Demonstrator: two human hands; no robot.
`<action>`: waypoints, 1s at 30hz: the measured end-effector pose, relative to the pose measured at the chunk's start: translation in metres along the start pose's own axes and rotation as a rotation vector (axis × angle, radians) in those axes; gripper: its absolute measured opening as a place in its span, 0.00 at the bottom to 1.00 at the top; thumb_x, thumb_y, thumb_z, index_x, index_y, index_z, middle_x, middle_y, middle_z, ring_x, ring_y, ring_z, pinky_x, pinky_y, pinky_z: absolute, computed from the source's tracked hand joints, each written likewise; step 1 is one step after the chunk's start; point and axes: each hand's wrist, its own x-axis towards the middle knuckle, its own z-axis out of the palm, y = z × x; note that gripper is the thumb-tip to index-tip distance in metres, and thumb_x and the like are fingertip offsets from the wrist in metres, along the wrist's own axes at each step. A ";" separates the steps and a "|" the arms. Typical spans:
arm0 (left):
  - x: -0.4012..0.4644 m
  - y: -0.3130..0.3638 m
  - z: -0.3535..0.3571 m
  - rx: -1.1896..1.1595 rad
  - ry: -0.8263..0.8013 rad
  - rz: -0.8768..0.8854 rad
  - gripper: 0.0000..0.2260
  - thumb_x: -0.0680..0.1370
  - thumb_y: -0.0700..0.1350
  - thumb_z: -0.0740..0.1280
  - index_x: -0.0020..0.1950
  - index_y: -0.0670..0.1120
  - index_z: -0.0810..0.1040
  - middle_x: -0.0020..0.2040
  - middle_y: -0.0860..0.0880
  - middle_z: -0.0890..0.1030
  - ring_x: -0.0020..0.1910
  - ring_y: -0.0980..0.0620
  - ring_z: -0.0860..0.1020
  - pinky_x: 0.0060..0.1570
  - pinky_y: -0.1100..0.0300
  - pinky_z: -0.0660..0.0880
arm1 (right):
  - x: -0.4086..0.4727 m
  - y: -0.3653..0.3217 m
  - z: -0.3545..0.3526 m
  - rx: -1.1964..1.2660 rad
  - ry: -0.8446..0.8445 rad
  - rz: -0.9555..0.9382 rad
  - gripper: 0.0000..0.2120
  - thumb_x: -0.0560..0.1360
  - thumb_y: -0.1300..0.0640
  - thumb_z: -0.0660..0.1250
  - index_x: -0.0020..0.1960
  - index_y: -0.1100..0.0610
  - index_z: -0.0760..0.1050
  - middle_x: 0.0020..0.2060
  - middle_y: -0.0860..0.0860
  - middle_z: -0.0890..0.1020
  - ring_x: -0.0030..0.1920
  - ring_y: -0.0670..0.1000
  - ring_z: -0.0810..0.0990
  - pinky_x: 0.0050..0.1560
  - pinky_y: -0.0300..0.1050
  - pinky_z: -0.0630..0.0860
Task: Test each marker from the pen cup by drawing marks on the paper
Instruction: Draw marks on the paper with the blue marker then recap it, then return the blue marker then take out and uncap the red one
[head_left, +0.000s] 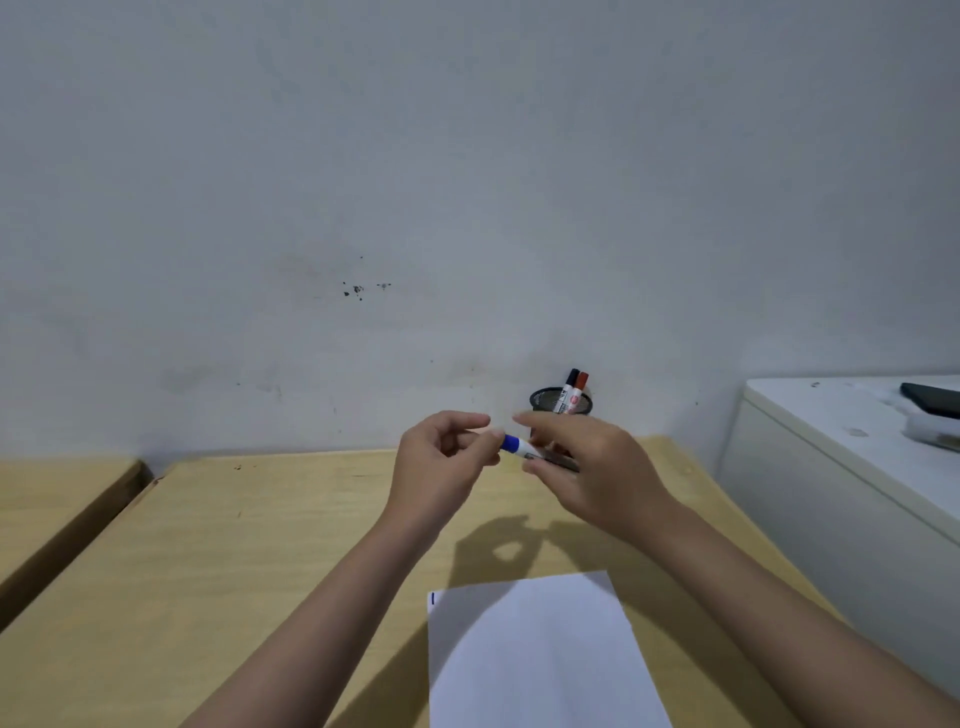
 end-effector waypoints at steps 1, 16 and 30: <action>0.007 -0.001 0.004 0.026 -0.003 0.007 0.10 0.72 0.44 0.71 0.50 0.42 0.79 0.39 0.42 0.83 0.38 0.53 0.82 0.38 0.64 0.75 | 0.004 0.007 -0.005 0.035 0.006 0.043 0.25 0.69 0.57 0.71 0.65 0.49 0.71 0.37 0.49 0.82 0.36 0.48 0.78 0.37 0.44 0.77; 0.144 -0.087 0.092 0.676 -0.090 0.255 0.24 0.72 0.55 0.68 0.64 0.43 0.73 0.63 0.47 0.74 0.65 0.47 0.70 0.62 0.54 0.69 | 0.073 0.147 0.024 0.130 0.303 0.559 0.21 0.71 0.61 0.71 0.60 0.55 0.67 0.30 0.53 0.79 0.32 0.50 0.81 0.35 0.40 0.75; 0.165 -0.114 0.092 0.585 -0.152 0.233 0.23 0.67 0.55 0.73 0.57 0.44 0.78 0.55 0.48 0.78 0.53 0.55 0.73 0.52 0.62 0.68 | 0.052 0.181 0.064 -0.140 -0.067 0.780 0.29 0.66 0.49 0.74 0.62 0.54 0.68 0.57 0.54 0.69 0.59 0.55 0.71 0.57 0.52 0.70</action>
